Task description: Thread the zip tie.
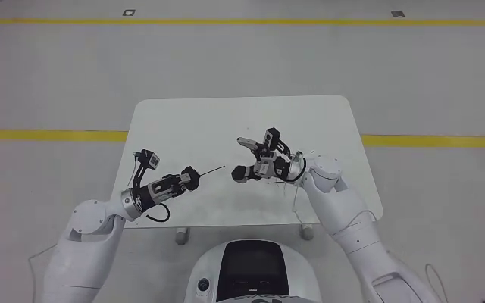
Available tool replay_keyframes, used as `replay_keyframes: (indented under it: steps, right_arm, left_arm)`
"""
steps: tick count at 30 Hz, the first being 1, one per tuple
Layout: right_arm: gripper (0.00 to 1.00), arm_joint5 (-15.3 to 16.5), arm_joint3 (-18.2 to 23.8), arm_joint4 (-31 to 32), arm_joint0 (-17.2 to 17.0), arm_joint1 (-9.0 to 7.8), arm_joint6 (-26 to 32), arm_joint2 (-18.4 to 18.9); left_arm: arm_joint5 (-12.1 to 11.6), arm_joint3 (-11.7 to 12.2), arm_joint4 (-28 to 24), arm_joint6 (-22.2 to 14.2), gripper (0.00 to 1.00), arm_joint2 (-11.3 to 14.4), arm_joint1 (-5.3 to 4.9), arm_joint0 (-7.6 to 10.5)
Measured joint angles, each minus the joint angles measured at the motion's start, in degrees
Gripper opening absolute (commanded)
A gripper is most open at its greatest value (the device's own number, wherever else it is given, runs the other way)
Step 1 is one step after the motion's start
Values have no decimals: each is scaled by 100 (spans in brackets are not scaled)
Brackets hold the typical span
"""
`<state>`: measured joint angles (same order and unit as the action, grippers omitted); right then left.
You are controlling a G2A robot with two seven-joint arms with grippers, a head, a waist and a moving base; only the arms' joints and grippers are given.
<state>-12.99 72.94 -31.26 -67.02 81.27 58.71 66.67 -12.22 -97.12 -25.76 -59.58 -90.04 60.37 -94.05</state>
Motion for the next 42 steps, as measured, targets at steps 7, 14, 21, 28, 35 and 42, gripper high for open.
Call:
replay_keyframes:
  steps: [7, 14, 21, 28, 35, 42]
  right_arm:
    - [30, 240, -146, -40, 117, -14, 131, -151]
    - [15, 399, -324, 181, 297, -23, 244, -395]
    - [12, 497, -369, 336, 399, -60, 318, -493]
    - [15, 460, -259, 492, 383, -123, 258, -490]
    - [15, 434, -137, 538, 316, -184, 311, -490]
    - [15, 469, -27, 502, 265, -228, 389, -528]
  left_arm:
    - [0, 0, 0, 0, 0, 0, 0, 0]
    - [0, 0, 0, 0, 0, 0, 0, 0]
    - [0, 0, 0, 0, 0, 0, 0, 0]
    - [0, 0, 0, 0, 0, 0, 0, 0]
    - [0, 0, 0, 0, 0, 0, 0, 0]
    - [0, 0, 0, 0, 0, 0, 0, 0]
